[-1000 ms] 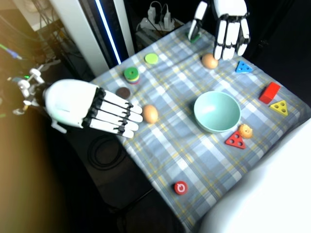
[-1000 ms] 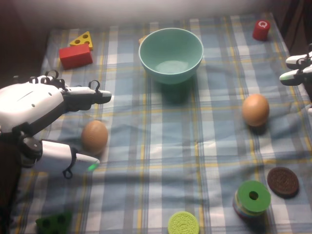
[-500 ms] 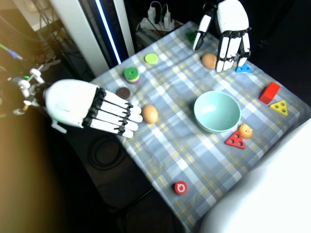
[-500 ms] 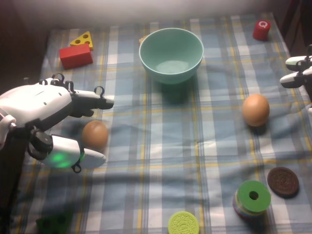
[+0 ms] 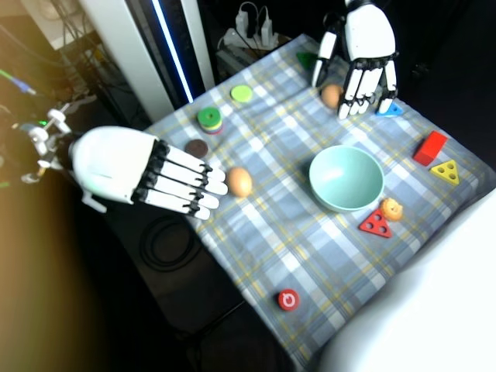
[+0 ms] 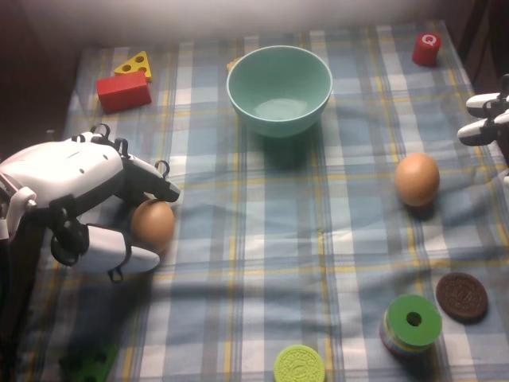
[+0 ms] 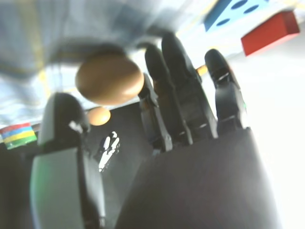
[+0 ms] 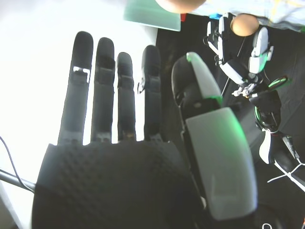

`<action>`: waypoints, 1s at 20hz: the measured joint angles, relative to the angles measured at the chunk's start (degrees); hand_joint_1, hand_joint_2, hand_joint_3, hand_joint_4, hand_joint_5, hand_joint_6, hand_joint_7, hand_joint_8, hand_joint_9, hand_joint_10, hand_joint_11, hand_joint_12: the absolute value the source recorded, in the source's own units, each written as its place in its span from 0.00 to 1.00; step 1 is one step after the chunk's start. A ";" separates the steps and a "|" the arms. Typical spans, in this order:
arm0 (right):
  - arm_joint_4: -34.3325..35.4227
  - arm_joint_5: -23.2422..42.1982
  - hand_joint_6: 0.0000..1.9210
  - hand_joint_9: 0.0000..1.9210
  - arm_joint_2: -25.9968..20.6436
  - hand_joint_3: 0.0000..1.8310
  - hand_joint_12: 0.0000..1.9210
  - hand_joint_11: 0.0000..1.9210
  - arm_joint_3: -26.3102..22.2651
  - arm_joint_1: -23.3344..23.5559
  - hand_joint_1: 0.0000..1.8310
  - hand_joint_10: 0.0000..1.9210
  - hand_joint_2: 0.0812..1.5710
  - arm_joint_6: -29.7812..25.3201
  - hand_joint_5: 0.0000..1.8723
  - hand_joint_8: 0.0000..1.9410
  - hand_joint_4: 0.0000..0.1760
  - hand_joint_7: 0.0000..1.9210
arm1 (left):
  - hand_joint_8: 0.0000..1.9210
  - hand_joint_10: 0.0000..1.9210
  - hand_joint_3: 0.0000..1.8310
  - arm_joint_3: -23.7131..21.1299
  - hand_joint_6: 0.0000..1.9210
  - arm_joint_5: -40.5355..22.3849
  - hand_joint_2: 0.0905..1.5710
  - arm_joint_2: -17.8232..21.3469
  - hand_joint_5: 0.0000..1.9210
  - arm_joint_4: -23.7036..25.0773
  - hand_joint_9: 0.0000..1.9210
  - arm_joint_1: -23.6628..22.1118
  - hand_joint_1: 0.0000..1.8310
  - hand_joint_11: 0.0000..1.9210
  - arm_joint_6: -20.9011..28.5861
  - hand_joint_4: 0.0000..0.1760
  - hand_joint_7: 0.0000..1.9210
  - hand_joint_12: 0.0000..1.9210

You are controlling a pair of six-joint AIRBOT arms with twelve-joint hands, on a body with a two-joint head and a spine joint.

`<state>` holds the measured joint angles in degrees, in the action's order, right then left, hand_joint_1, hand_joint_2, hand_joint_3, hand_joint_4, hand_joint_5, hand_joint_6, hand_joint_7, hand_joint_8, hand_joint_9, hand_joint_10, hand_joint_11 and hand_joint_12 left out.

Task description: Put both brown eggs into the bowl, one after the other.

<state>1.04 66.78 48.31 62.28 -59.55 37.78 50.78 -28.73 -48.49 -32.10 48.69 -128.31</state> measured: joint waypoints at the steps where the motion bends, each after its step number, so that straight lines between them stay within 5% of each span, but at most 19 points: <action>1: -0.02 -0.02 0.00 0.34 0.00 0.00 0.31 0.26 0.00 0.00 0.43 0.00 0.83 -0.02 0.38 0.00 0.00 0.29 | 0.02 0.02 0.00 0.11 0.00 0.00 0.63 0.00 0.40 -0.07 0.42 -0.07 0.56 0.00 -0.02 0.59 0.48 0.40; 3: 0.02 -0.04 0.00 0.33 0.00 0.00 0.30 0.25 0.00 -0.04 0.44 0.00 0.83 -0.02 0.39 0.00 0.00 0.30 | 0.01 0.02 0.00 0.22 0.00 -0.04 0.65 0.00 0.40 -0.39 0.43 -0.07 0.55 0.00 -0.02 0.60 0.47 0.39; 7: 0.02 -0.04 0.00 0.34 0.00 0.00 0.27 0.26 0.00 -0.04 0.44 0.00 0.83 -0.02 0.40 0.00 0.00 0.31 | 0.02 0.04 0.00 0.52 0.00 -0.46 0.63 -0.35 0.43 -1.14 0.47 -0.07 0.58 0.02 -0.26 0.36 0.50 0.39; 8: 0.00 -0.02 0.00 0.34 0.00 0.00 0.26 0.26 0.00 -0.04 0.44 0.00 0.83 -0.02 0.40 0.00 0.00 0.32 | 0.03 0.04 0.00 0.74 0.00 -0.70 0.64 -0.59 0.43 -1.18 0.48 -0.07 0.57 0.01 -0.26 0.38 0.50 0.39; 9: -0.02 -0.02 0.00 0.33 0.00 0.00 0.26 0.26 0.00 -0.04 0.44 0.00 0.83 -0.02 0.40 0.00 0.00 0.32 | 0.44 0.06 0.00 0.74 0.00 -0.90 0.70 -0.66 0.45 -1.36 0.49 -0.07 0.70 0.00 -0.26 0.23 0.50 0.44; 10: -0.02 -0.02 0.00 0.34 0.00 0.00 0.24 0.27 0.00 -0.04 0.44 0.00 0.83 -0.04 0.40 0.00 0.00 0.32 | 0.54 0.09 0.00 0.74 0.42 -1.05 0.70 -0.70 0.48 -1.40 0.52 -0.07 0.68 0.01 -0.26 0.00 0.49 0.47; 11: 0.00 -0.04 0.00 0.34 0.00 0.00 0.24 0.28 0.00 -0.04 0.44 0.00 0.83 -0.04 0.40 0.00 0.00 0.32 | 0.44 0.13 0.00 0.76 0.48 -1.18 0.68 -0.76 0.51 -1.64 0.52 -0.07 0.58 0.00 -0.26 0.63 0.46 0.50; 12: 0.02 -0.04 0.00 0.35 0.00 0.00 0.24 0.29 0.00 -0.04 0.43 0.00 0.83 -0.04 0.40 0.00 0.00 0.32 | 0.41 0.27 0.00 1.01 0.49 -1.75 0.68 -1.18 0.52 -1.95 0.47 -0.07 0.57 0.00 -0.26 0.93 0.48 0.50; 13: -0.07 -0.02 0.00 0.35 0.00 0.00 0.24 0.29 0.00 -0.04 0.43 0.00 0.84 -0.04 0.40 0.00 0.00 0.32 | 0.42 0.40 0.00 1.11 0.45 -2.32 0.67 -1.40 0.54 -2.69 0.44 -0.09 0.57 0.00 -0.28 0.99 0.49 0.52; 15: 0.02 -0.02 0.00 0.35 0.00 0.00 0.24 0.29 0.00 -0.04 0.46 0.00 0.83 -0.04 0.40 0.00 0.00 0.32 | 0.41 0.48 0.00 1.09 0.42 -2.58 0.66 -1.42 0.56 -4.02 0.42 -0.09 0.57 0.00 -0.35 1.00 0.52 0.52; 20: 0.11 0.00 0.00 0.35 0.00 0.00 0.24 0.28 0.02 -0.22 0.46 0.00 0.84 -0.04 0.40 0.00 0.00 0.32 | 0.12 0.31 0.00 1.49 0.43 -6.54 0.66 -2.21 0.55 -2.49 0.45 -3.54 0.57 0.00 4.57 1.00 0.63 0.49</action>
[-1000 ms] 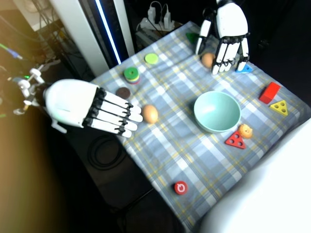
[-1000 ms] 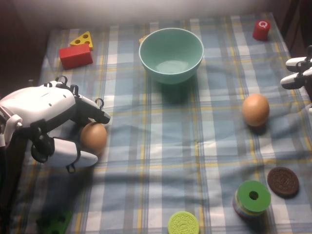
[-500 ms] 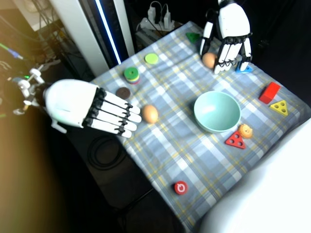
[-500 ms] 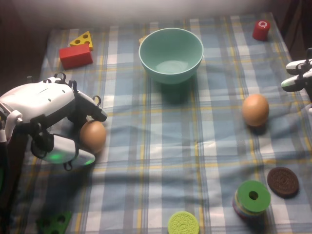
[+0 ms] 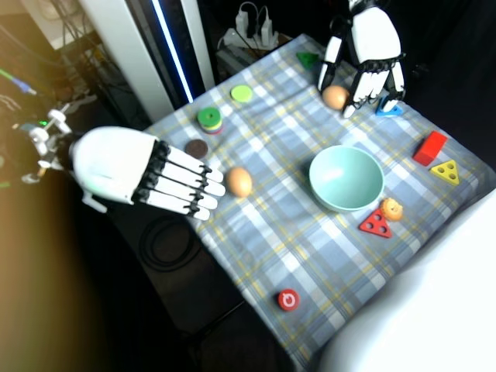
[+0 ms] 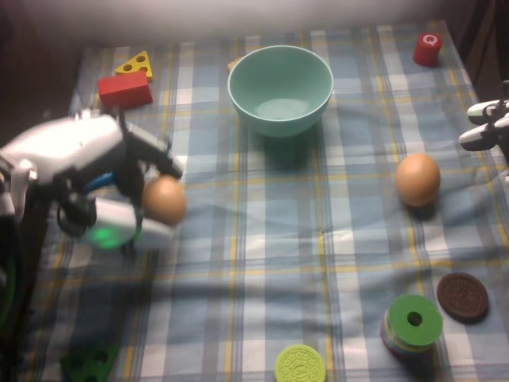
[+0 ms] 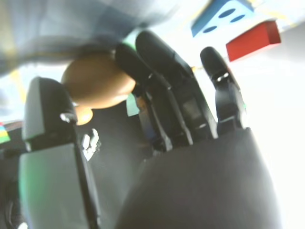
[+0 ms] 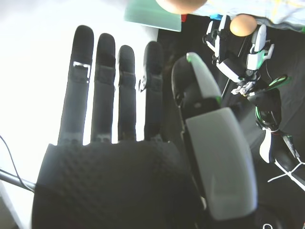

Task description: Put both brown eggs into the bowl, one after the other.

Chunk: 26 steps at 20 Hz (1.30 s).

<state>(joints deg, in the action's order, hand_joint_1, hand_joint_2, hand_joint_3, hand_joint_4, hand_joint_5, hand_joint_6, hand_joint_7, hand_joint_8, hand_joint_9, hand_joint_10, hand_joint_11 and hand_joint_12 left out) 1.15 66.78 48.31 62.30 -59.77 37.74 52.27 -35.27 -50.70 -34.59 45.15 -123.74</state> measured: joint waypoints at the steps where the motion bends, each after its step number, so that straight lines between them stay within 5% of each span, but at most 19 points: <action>1: 0.00 0.15 0.00 0.35 0.00 0.00 0.24 0.29 0.13 -0.26 0.47 0.00 0.84 -0.02 0.41 0.00 0.00 0.32 | 0.11 0.32 0.00 0.50 0.46 -0.59 0.67 -0.52 0.54 0.44 0.44 -1.31 0.57 0.00 0.02 1.00 0.64 0.47; 2: 0.13 0.00 0.00 0.34 0.02 0.00 0.23 0.28 0.17 -0.33 0.47 0.00 0.84 -0.04 0.40 0.00 0.00 0.32 | 0.48 0.26 0.00 1.46 0.30 -1.29 0.67 -1.42 0.57 0.96 0.44 -3.34 0.67 0.02 0.11 0.00 0.57 0.41; 3: 0.26 -0.09 0.00 0.34 0.02 0.00 0.23 0.28 0.24 -0.44 0.46 0.00 0.84 -0.04 0.40 0.00 0.00 0.32 | 0.53 0.23 0.00 2.89 0.20 -1.42 0.66 -2.73 0.61 1.29 0.47 -5.51 0.69 0.04 0.15 0.00 0.57 0.38; 5: 0.24 -0.02 0.00 0.35 0.13 0.00 0.23 0.28 0.48 -0.44 0.46 0.00 0.84 -0.09 0.40 0.00 0.00 0.32 | 0.50 0.17 0.00 5.99 0.20 -1.11 0.65 -5.75 0.62 2.03 0.50 -10.03 0.70 0.02 0.20 0.00 0.59 0.44; 8: 0.26 0.09 0.00 0.33 0.59 0.00 0.25 0.26 0.81 -0.44 0.47 0.00 0.84 -0.11 0.41 0.00 0.00 0.32 | 0.38 0.04 0.00 11.47 0.45 2.36 0.66 -10.58 0.52 2.23 0.51 -16.26 0.69 0.03 0.24 0.00 0.62 0.42; 11: 0.09 0.07 0.00 0.33 1.38 0.00 0.26 0.24 1.33 -0.42 0.43 0.00 0.84 -0.09 0.41 0.00 0.00 0.33 | 0.48 0.06 0.00 16.79 0.22 7.48 0.65 -14.93 0.60 1.07 0.61 -18.75 0.70 0.01 0.17 0.00 0.60 0.57; 12: 0.09 -0.02 0.00 0.33 1.46 0.00 0.26 0.24 1.38 -0.42 0.42 0.00 0.84 -0.11 0.41 0.00 0.00 0.33 | 0.36 0.08 0.00 18.10 0.28 9.40 0.63 -16.09 0.62 0.79 0.64 -19.23 0.63 0.05 0.17 0.20 0.59 0.57; 13: 0.00 -0.07 0.00 0.33 1.53 0.00 0.26 0.25 1.42 -0.42 0.41 0.00 0.84 -0.13 0.42 0.00 0.00 0.33 | 0.44 0.07 0.00 19.06 0.24 10.51 0.64 -16.96 0.61 0.72 0.63 -19.47 0.68 0.06 0.15 0.00 0.60 0.53; 14: -0.17 0.02 0.00 0.34 1.64 0.00 0.27 0.25 1.55 -0.37 0.42 0.00 0.84 -0.20 0.42 0.00 0.00 0.34 | 0.43 0.02 0.00 20.28 0.38 12.15 0.65 -17.92 0.56 0.63 0.56 -20.00 0.67 0.05 0.15 0.06 0.58 0.48; 15: -0.17 0.00 0.00 0.34 1.68 0.00 0.27 0.25 1.55 -0.37 0.42 0.00 0.84 -0.24 0.42 0.00 0.00 0.34 | 0.18 0.01 0.00 21.53 0.46 13.46 0.67 -19.02 0.53 0.35 0.51 -20.57 0.58 0.03 0.15 0.81 0.52 0.47; 16: -0.17 0.00 0.00 0.34 1.75 0.00 0.27 0.24 1.55 -0.37 0.42 0.00 0.85 -0.24 0.41 0.00 0.00 0.34 | 0.09 0.01 0.00 22.10 0.52 13.70 0.69 -19.56 0.50 0.22 0.51 -20.63 0.55 0.04 0.15 0.96 0.54 0.51; 17: -0.22 0.04 0.00 0.34 1.84 0.00 0.27 0.24 1.66 -0.37 0.43 0.00 0.85 -0.28 0.41 0.00 0.00 0.34 | 0.05 0.00 0.00 22.36 0.20 13.86 0.69 -19.87 0.46 -0.07 0.50 -20.63 0.40 0.02 0.17 0.91 0.55 0.51; 18: -0.17 0.00 0.00 0.34 1.92 0.00 0.27 0.24 1.68 -0.37 0.44 0.00 0.85 -0.28 0.40 0.00 0.00 0.34 | 0.02 0.00 0.00 22.69 0.06 14.56 0.70 -20.15 0.45 -0.20 0.45 -20.63 0.33 0.00 0.09 0.85 0.53 0.48; 20: -0.35 -0.02 0.00 0.33 2.01 0.00 0.27 0.24 1.90 -0.37 0.43 0.00 0.85 -0.39 0.39 0.00 0.00 0.33 | 0.01 0.01 0.00 23.76 0.01 15.87 0.67 -20.94 0.47 -0.66 0.46 -20.63 0.41 0.00 0.00 0.86 0.53 0.51; 23: -0.33 -0.04 0.00 0.34 2.01 0.00 0.28 0.24 1.90 -0.37 0.43 0.00 0.85 -0.39 0.40 0.00 0.00 0.34 | 0.00 0.00 0.00 23.78 0.00 16.65 0.65 -21.24 0.43 -0.59 0.45 -20.57 0.49 0.00 -0.33 0.51 0.51 0.47; 26: -0.33 -0.02 0.00 0.33 2.01 0.00 0.28 0.24 1.90 -0.37 0.41 0.00 0.86 -0.44 0.40 0.00 0.00 0.34 | 0.00 0.00 0.00 23.78 0.00 16.92 0.64 -21.33 0.41 -0.63 0.44 -20.44 0.51 0.00 -0.31 0.49 0.47 0.46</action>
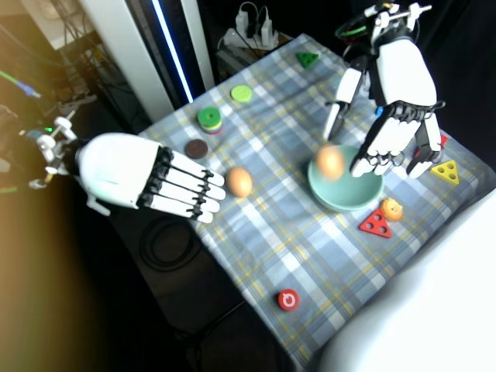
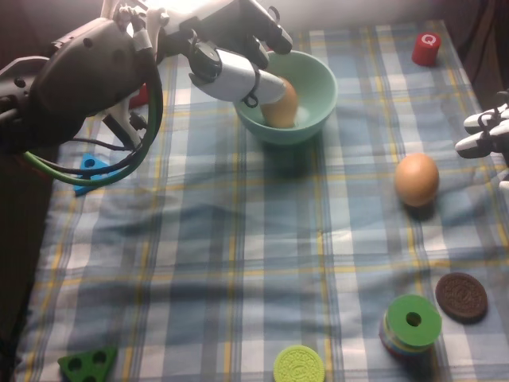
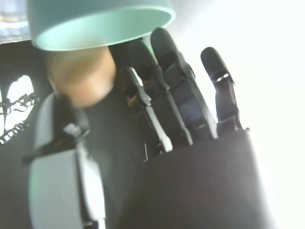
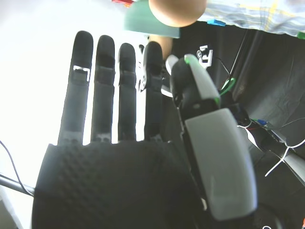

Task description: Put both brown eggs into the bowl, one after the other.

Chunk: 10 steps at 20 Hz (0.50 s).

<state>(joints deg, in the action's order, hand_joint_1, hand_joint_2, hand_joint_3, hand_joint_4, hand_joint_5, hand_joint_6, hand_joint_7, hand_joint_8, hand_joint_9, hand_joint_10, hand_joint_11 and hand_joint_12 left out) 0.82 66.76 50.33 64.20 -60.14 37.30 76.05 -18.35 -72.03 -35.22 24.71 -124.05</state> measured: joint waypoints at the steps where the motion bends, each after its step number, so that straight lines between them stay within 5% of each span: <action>1: 0.00 0.00 0.00 0.33 0.00 0.00 0.28 0.24 0.00 0.00 0.41 0.00 0.86 -0.02 0.40 0.00 0.00 0.34 | 0.00 0.00 0.00 0.00 0.00 0.07 0.64 0.04 0.42 -0.04 0.44 0.17 0.49 0.01 0.00 0.52 0.46 0.46; 3: -0.04 0.02 0.00 0.34 0.00 0.00 0.28 0.24 0.00 0.00 0.41 0.00 0.86 -0.22 0.40 0.00 0.00 0.34 | 0.00 0.00 0.01 -0.09 0.00 0.20 0.67 0.17 0.41 -0.31 0.42 0.81 0.44 0.01 -0.04 0.66 0.44 0.46; 4: -0.02 -0.02 0.00 0.34 0.00 0.00 0.28 0.24 0.00 0.00 0.41 0.00 0.86 -0.28 0.40 0.00 0.00 0.34 | 0.01 0.00 0.01 -0.70 0.00 0.17 0.68 0.63 0.41 -0.46 0.42 1.03 0.44 0.02 -0.09 0.55 0.45 0.46; 5: -0.04 0.02 0.00 0.34 0.00 0.00 0.27 0.24 0.00 0.00 0.41 0.00 0.86 -0.37 0.39 0.00 0.00 0.34 | 0.01 0.01 0.00 -1.81 0.00 -0.83 0.65 1.22 0.42 -0.46 0.45 1.42 0.46 0.02 -0.11 0.28 0.48 0.49; 6: -0.04 0.02 0.00 0.34 0.02 0.00 0.27 0.24 0.02 0.00 0.41 0.00 0.86 -0.39 0.39 0.00 0.00 0.34 | 0.01 0.01 0.00 -2.54 0.00 -1.51 0.65 1.66 0.42 -0.52 0.45 1.62 0.46 0.02 -0.11 0.28 0.48 0.49; 7: -0.04 0.04 0.00 0.33 0.07 0.00 0.26 0.22 0.07 0.04 0.38 0.00 0.86 -0.42 0.38 0.00 0.00 0.34 | 0.00 0.00 0.00 -4.83 0.00 -3.30 0.65 3.17 0.38 0.35 0.44 2.43 0.45 0.02 1.14 0.40 0.45 0.50; 8: -0.17 -0.22 0.00 0.31 0.15 0.00 0.26 0.20 0.07 0.37 0.40 0.00 0.84 -0.42 0.37 0.00 0.00 0.33 | 0.00 0.00 0.00 -6.97 0.00 -5.51 0.62 4.72 0.32 2.29 0.42 3.48 0.45 0.03 3.67 0.71 0.41 0.49; 9: -0.26 -0.13 0.00 0.30 0.52 0.00 0.28 0.18 0.24 0.87 0.41 0.00 0.83 -0.42 0.35 0.00 0.00 0.32 | 0.00 0.00 0.00 -9.81 0.00 -7.80 0.61 7.02 0.28 5.42 0.39 4.94 0.48 0.02 8.52 0.79 0.38 0.48; 10: -0.37 -0.28 0.00 0.29 0.66 0.00 0.27 0.17 0.33 1.11 0.40 0.00 0.80 -0.44 0.32 0.00 0.00 0.30 | 0.00 0.00 0.00 -10.80 0.00 -8.94 0.60 7.93 0.25 6.93 0.36 5.49 0.48 0.00 10.73 0.60 0.33 0.51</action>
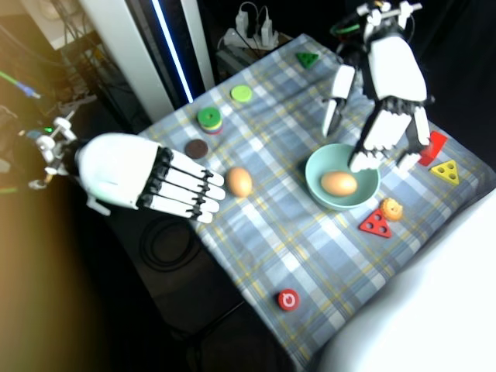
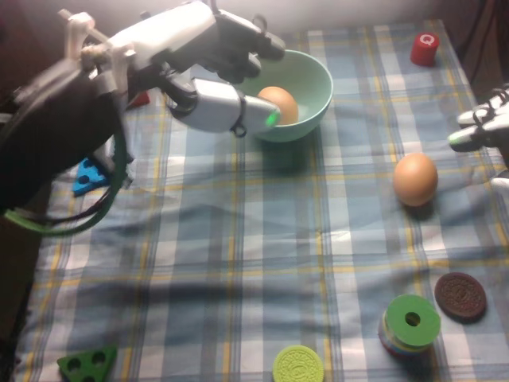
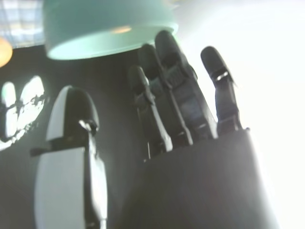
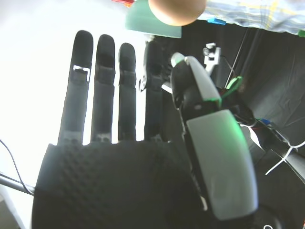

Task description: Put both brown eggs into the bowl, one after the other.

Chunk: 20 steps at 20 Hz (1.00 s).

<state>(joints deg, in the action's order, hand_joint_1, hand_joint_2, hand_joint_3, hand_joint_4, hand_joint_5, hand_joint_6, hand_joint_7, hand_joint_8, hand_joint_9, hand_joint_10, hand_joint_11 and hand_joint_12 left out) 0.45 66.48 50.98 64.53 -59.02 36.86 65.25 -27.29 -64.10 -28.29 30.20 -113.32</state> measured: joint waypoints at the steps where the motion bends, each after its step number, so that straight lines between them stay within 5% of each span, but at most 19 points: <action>1: -1.60 -0.96 0.00 0.26 0.37 0.00 0.26 0.16 0.48 1.55 0.39 0.00 0.77 -0.31 0.29 0.00 0.00 0.28 | 0.00 0.00 0.00 -2.93 0.00 -4.22 0.60 2.62 0.22 3.69 0.30 1.49 0.44 0.00 5.73 0.55 0.28 0.51; 4: -6.45 -4.04 0.00 0.26 2.19 0.00 0.28 0.16 3.15 5.88 0.46 0.00 0.69 -2.97 0.28 0.00 0.02 0.26 | 0.00 0.00 0.00 -8.63 0.00 -14.38 0.60 8.72 0.17 7.69 0.21 5.99 0.34 0.00 12.17 0.72 0.19 0.50; 5: -8.28 -6.47 0.00 0.25 2.93 0.00 0.33 0.13 4.09 7.76 0.46 0.00 0.67 -3.80 0.28 0.00 0.02 0.25 | 0.00 0.00 0.00 -10.84 0.00 -17.33 0.56 11.13 0.16 8.20 0.18 8.09 0.39 0.00 12.79 0.86 0.17 0.44; 6: -9.86 -8.24 0.00 0.27 3.34 0.00 0.40 0.11 4.66 8.90 0.49 0.00 0.64 -4.02 0.29 0.00 0.00 0.27 | 0.00 0.00 0.00 -12.31 0.00 -19.26 0.53 12.57 0.17 8.46 0.17 9.49 0.44 0.00 12.94 0.84 0.17 0.42; 7: -12.22 -10.51 0.00 0.26 3.72 0.00 0.47 0.07 5.22 10.32 0.49 0.00 0.64 -4.70 0.27 0.00 0.26 0.26 | 0.00 0.00 0.00 -13.46 0.00 -20.76 0.52 13.66 0.18 8.79 0.17 10.49 0.47 0.00 12.92 0.80 0.17 0.41; 8: -13.94 -12.20 0.00 0.27 4.11 0.00 0.49 0.08 5.68 11.34 0.49 0.01 0.64 -5.20 0.27 0.00 0.26 0.26 | 0.00 0.00 0.00 -14.01 0.00 -22.14 0.51 14.05 0.18 9.14 0.18 11.13 0.49 0.00 12.90 0.75 0.18 0.44; 9: -15.89 -13.84 0.00 0.33 4.61 0.00 0.41 0.17 6.32 12.44 0.52 0.00 0.64 -5.84 0.27 0.00 0.08 0.30 | 0.00 0.01 0.00 -14.53 0.00 -23.37 0.51 14.27 0.18 9.62 0.20 11.54 0.49 0.00 12.92 0.72 0.18 0.48; 13: -20.44 -20.48 0.00 0.33 5.55 0.00 0.46 0.19 7.98 14.64 0.49 0.00 0.65 -7.32 0.25 0.00 0.17 0.27 | 0.00 0.01 0.00 -14.88 0.00 -24.59 0.52 14.34 0.18 10.23 0.21 11.82 0.49 0.00 12.96 0.71 0.19 0.54; 15: -21.59 -22.38 0.00 0.29 6.01 0.00 0.49 0.14 8.50 15.34 0.54 0.00 0.66 -7.50 0.23 0.00 0.50 0.24 | 0.00 0.01 0.00 -15.10 0.00 -25.27 0.52 14.51 0.19 10.38 0.24 12.17 0.47 0.00 12.96 0.63 0.22 0.55; 18: -21.75 -23.10 0.00 0.34 6.97 0.00 0.47 0.20 9.18 16.06 0.60 0.01 0.64 -7.52 0.27 0.00 0.24 0.28 | 0.00 0.01 0.00 -15.41 0.00 -25.24 0.52 14.69 0.20 10.14 0.26 12.20 0.46 0.00 12.96 0.62 0.23 0.53; 20: -22.40 -23.63 0.00 0.35 7.48 0.00 0.45 0.21 9.44 16.70 0.60 0.00 0.64 -7.65 0.29 0.00 0.22 0.30 | 0.00 0.00 0.00 -15.41 0.00 -25.29 0.53 14.69 0.20 9.92 0.25 12.20 0.45 0.00 12.96 0.60 0.23 0.51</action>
<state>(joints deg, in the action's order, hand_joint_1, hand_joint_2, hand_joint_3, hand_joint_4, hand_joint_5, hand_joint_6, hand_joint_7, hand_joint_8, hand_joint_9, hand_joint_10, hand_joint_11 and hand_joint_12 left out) -21.96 42.85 58.46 73.97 -42.33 29.21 49.84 -52.58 -49.41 -18.37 42.39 -100.36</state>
